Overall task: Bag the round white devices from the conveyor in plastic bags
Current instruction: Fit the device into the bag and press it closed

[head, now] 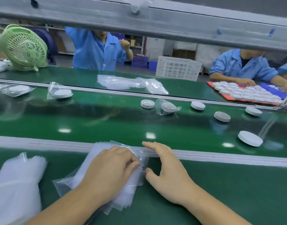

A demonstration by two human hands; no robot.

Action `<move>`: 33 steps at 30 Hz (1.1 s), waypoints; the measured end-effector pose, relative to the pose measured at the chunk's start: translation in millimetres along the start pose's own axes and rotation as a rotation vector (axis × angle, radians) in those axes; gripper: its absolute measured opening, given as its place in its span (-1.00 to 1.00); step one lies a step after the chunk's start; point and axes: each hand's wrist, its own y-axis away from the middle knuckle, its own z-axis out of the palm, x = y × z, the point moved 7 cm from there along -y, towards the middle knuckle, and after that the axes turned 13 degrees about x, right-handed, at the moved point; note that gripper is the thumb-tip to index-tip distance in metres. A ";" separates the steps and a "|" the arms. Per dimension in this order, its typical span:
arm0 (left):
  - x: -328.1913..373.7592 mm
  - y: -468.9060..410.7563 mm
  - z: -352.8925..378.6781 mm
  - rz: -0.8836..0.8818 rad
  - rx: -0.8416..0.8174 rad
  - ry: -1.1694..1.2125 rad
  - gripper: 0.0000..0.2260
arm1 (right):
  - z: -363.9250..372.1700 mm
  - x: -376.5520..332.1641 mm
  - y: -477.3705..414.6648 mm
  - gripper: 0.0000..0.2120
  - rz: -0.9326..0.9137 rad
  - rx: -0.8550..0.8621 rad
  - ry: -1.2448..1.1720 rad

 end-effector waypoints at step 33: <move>12.9 -1.4 2.1 0.168 -0.088 0.042 -0.75 | -188.7 237.9 -48.7 -0.53 0.577 0.253 0.510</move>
